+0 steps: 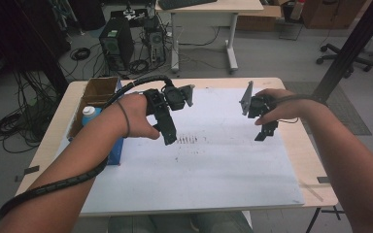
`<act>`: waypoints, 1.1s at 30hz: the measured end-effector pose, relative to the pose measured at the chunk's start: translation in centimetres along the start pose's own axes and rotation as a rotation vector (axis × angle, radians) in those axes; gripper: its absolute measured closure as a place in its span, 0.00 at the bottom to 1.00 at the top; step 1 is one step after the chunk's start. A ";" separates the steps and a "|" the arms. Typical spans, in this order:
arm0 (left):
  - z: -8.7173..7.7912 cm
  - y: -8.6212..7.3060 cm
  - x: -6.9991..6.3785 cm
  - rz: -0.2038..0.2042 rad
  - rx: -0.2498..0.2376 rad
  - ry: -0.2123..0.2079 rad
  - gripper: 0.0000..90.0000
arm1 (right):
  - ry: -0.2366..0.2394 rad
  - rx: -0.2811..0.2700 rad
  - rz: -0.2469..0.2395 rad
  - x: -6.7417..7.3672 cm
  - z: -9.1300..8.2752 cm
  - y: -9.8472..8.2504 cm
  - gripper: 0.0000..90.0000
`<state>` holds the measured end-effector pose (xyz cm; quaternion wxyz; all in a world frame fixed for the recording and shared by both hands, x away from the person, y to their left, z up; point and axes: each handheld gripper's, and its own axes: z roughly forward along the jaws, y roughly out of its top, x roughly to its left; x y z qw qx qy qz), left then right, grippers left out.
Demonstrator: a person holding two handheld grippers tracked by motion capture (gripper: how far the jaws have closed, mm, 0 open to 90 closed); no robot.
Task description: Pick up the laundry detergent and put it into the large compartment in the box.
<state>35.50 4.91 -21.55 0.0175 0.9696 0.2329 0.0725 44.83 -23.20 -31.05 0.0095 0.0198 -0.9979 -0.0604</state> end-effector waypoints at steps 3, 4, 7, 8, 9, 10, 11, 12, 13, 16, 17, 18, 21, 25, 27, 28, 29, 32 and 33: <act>0.2 0.1 -0.1 0.005 0.001 -0.001 0.00 | -0.001 0.001 -0.002 0.1 -0.1 0.0 0.06; 0.2 0.1 0.0 0.009 0.001 0.001 0.00 | -0.001 0.002 0.000 0.1 -0.1 0.0 0.06; 0.3 0.2 -0.1 0.008 0.003 0.000 0.00 | -0.001 0.000 -0.003 0.1 -0.1 -0.1 0.06; 0.4 0.2 -0.1 0.008 0.003 -0.002 0.00 | -0.001 0.002 -0.002 0.2 -0.2 -0.1 0.06; 0.4 0.1 -0.1 0.009 0.005 0.000 0.00 | -0.001 0.002 -0.005 0.2 -0.1 -0.1 0.06; 0.5 0.1 -0.1 0.002 0.003 0.000 0.00 | -0.001 0.002 -0.003 0.2 -0.2 -0.1 0.06; 0.5 0.1 -0.1 0.007 0.008 -0.002 0.00 | -0.001 0.003 -0.003 0.2 -0.2 -0.1 0.06; 0.6 0.1 -0.2 0.000 0.005 -0.002 0.00 | -0.001 0.003 0.000 0.3 -0.2 -0.1 0.06; 0.6 0.1 -0.2 0.001 0.010 0.001 0.00 | -0.002 0.003 -0.001 0.3 -0.2 -0.1 0.06; 0.7 -0.1 -0.2 -0.006 0.007 0.000 0.00 | 0.000 0.002 -0.007 0.3 -0.2 0.0 0.06; 0.6 -0.1 -0.1 -0.010 0.004 0.000 0.00 | -0.001 0.001 -0.008 0.4 -0.1 0.0 0.06; 0.6 -0.2 -0.1 -0.012 0.004 0.000 0.00 | -0.002 0.001 -0.007 0.4 -0.1 0.1 0.06; 0.5 -0.3 -0.1 -0.016 0.002 0.001 0.00 | -0.002 0.003 -0.004 0.4 -0.2 0.1 0.06; 0.5 -0.4 -0.1 -0.014 0.006 0.002 0.00 | 0.000 0.003 -0.007 0.5 -0.1 0.2 0.06; 0.6 -0.5 -0.1 -0.016 0.006 -0.005 0.00 | -0.001 -0.001 -0.011 0.5 -0.1 0.3 0.06; 0.6 -0.5 -0.1 -0.013 0.007 -0.006 0.00 | -0.001 0.000 -0.010 0.5 -0.1 0.3 0.06; 0.7 -0.5 -0.1 -0.013 0.009 -0.005 0.00 | -0.001 0.001 -0.012 0.5 -0.1 0.4 0.06; 0.8 -0.6 -0.1 -0.020 0.006 -0.008 0.00 | -0.003 -0.005 -0.011 0.5 0.0 0.4 0.06; 0.8 -0.6 0.0 -0.020 0.005 -0.005 0.00 | -0.002 -0.006 -0.009 0.6 0.0 0.4 0.06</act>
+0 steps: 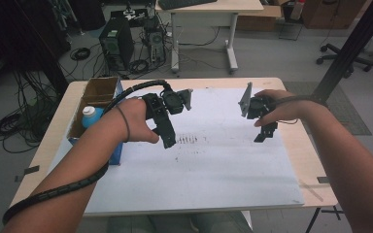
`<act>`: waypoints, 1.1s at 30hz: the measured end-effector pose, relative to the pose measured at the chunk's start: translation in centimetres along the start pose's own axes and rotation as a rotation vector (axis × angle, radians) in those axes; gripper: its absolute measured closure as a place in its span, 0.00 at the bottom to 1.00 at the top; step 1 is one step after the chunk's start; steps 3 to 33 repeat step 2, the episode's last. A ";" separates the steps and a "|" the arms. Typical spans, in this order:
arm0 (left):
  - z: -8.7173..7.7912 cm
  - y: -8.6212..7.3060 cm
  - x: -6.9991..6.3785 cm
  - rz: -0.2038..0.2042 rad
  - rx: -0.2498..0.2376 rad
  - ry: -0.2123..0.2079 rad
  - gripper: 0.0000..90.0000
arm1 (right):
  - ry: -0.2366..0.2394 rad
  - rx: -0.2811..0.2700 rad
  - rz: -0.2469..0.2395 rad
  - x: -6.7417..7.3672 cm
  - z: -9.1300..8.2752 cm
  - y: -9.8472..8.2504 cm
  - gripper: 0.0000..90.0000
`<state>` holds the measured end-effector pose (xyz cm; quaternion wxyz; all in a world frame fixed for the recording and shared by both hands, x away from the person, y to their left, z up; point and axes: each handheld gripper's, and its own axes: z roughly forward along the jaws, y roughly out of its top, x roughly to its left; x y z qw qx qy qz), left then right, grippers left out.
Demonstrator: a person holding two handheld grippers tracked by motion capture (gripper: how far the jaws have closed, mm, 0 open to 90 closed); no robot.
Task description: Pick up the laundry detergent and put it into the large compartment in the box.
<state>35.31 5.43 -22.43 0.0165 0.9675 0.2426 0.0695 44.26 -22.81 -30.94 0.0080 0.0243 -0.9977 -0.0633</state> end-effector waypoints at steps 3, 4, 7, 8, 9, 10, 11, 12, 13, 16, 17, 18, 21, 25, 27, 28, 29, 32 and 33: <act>0.0 -0.1 0.0 -0.002 0.001 0.001 0.00 | -0.002 -0.005 0.002 0.1 -0.1 0.0 0.05; 0.0 -0.1 0.0 -0.002 0.001 0.001 0.00 | -0.002 -0.005 0.002 0.1 -0.1 0.0 0.05; 0.0 -0.1 0.0 -0.002 0.001 0.001 0.00 | -0.002 -0.005 0.002 0.1 -0.1 0.0 0.05; 0.0 -0.1 0.0 -0.002 0.001 0.001 0.00 | -0.002 -0.005 0.002 0.1 -0.1 0.0 0.05; 0.0 -0.1 0.0 -0.002 0.001 0.001 0.00 | -0.002 -0.005 0.002 0.1 -0.1 0.0 0.05; 0.0 -0.1 0.0 -0.002 0.001 0.001 0.00 | -0.002 -0.005 0.002 0.1 -0.1 0.0 0.05; 0.0 -0.1 0.0 -0.002 0.001 0.001 0.00 | -0.002 -0.005 0.002 0.1 -0.1 0.0 0.05; 0.0 -0.1 0.0 -0.002 0.001 0.001 0.00 | -0.002 -0.005 0.002 0.1 -0.1 0.0 0.05; 0.0 -0.1 0.0 -0.002 0.001 0.001 0.00 | -0.002 -0.005 0.002 0.1 -0.1 0.0 0.05; 0.0 -0.1 0.0 -0.002 0.001 0.001 0.00 | -0.002 -0.005 0.002 0.1 -0.1 0.0 0.05; 0.0 -0.1 0.0 -0.002 0.001 0.001 0.00 | -0.002 -0.005 0.002 0.1 -0.1 0.0 0.05; 0.0 -0.1 0.0 -0.002 0.001 0.001 0.00 | -0.002 -0.005 0.002 0.1 -0.1 0.0 0.05; 0.0 -0.1 0.0 -0.002 0.001 0.001 0.00 | -0.002 -0.005 0.002 0.1 -0.1 0.0 0.05; 0.0 -0.1 0.0 -0.002 0.001 0.001 0.00 | -0.002 -0.005 0.002 0.1 -0.1 0.0 0.05; 0.0 -0.1 0.0 -0.002 0.001 0.001 0.00 | -0.002 -0.005 0.002 0.1 -0.1 0.0 0.05; 0.0 -0.1 0.0 -0.002 0.001 0.001 0.00 | -0.002 -0.005 0.002 0.1 -0.1 0.0 0.05; 0.0 -0.1 0.0 -0.002 0.001 0.001 0.00 | -0.002 -0.005 0.002 0.1 -0.1 0.0 0.05; 0.0 -0.1 0.0 -0.002 0.001 0.001 0.00 | -0.002 -0.005 0.002 0.1 -0.1 0.0 0.05; 0.0 -0.1 0.0 -0.002 0.001 0.001 0.00 | -0.002 -0.005 0.002 0.1 -0.1 0.0 0.05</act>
